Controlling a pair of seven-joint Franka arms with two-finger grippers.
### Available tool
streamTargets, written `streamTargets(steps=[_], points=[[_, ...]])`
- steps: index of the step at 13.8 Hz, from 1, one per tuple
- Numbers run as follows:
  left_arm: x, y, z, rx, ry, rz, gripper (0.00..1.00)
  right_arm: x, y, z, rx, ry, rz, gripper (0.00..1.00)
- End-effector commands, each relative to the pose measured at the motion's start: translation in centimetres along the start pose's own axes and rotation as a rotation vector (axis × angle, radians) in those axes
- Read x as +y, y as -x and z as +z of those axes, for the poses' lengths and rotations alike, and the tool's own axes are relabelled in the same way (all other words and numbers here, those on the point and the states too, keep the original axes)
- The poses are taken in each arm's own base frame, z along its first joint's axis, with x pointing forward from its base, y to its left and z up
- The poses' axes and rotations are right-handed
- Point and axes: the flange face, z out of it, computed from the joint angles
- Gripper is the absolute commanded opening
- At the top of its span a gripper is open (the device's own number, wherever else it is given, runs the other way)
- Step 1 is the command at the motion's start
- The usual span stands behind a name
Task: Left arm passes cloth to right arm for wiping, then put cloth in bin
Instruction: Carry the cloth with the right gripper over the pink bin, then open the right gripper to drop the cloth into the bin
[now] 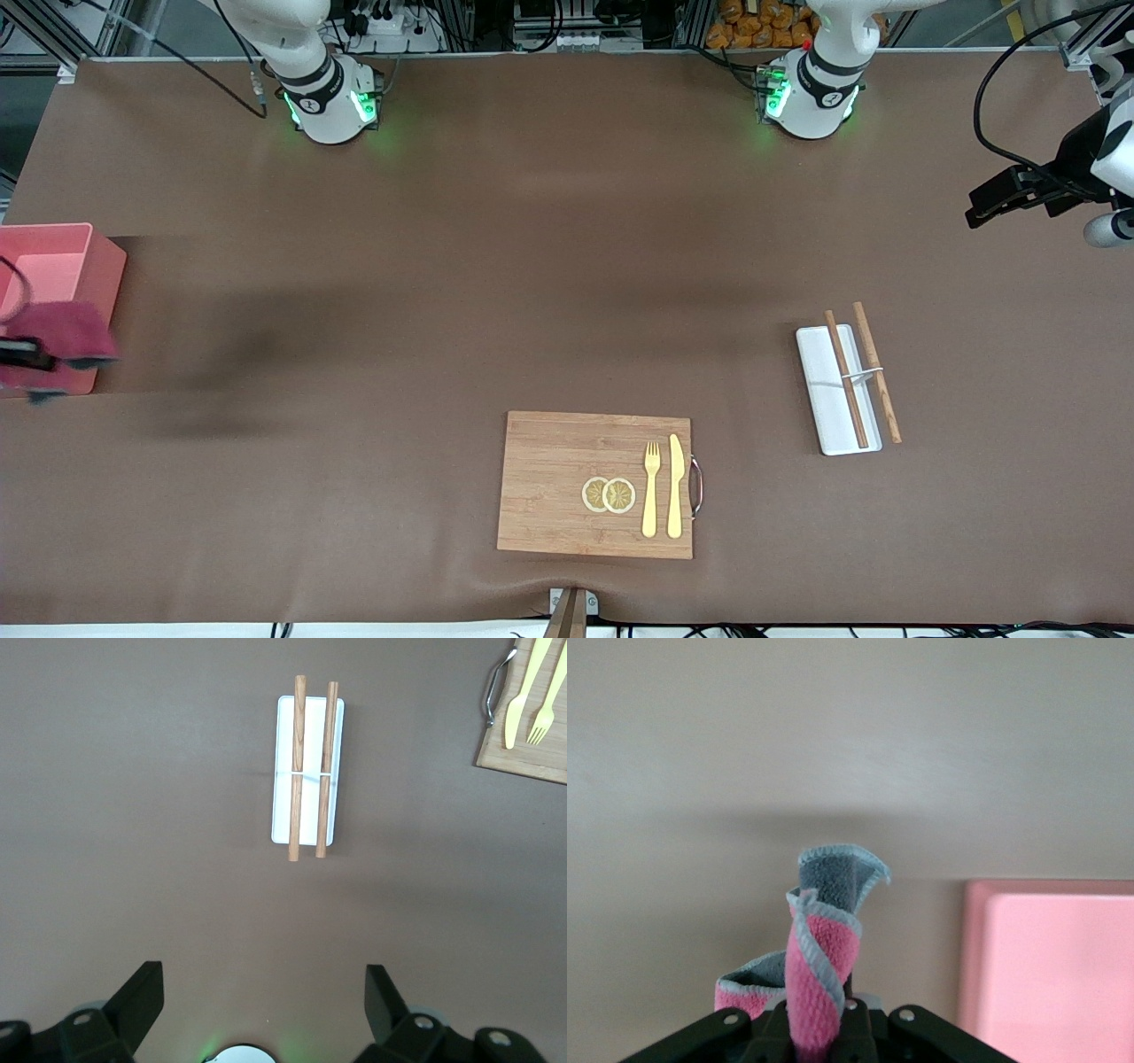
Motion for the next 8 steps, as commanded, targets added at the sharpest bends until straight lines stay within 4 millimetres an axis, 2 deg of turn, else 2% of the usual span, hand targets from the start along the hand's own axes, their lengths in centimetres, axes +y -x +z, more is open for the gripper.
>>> streamTargets(steps=[1,3,5,8], points=[[0.1,0.6,-0.5,0.018,-0.021,0.012,1.0,6.3,2.9,0.2,0.008,-0.01,-0.082,0.0],[0.5,0.9,-0.7,0.016,-0.017,0.019,1.0,10.7,4.6,1.7,0.021,0.005,-0.1,0.0],[0.8,1.4,-1.3,0.025,-0.017,0.023,1.0,14.1,5.9,2.6,0.061,0.052,-0.137,0.0],[0.9,1.1,-1.1,0.023,-0.014,0.039,1.0,19.8,8.1,8.3,0.066,0.104,-0.212,0.0]])
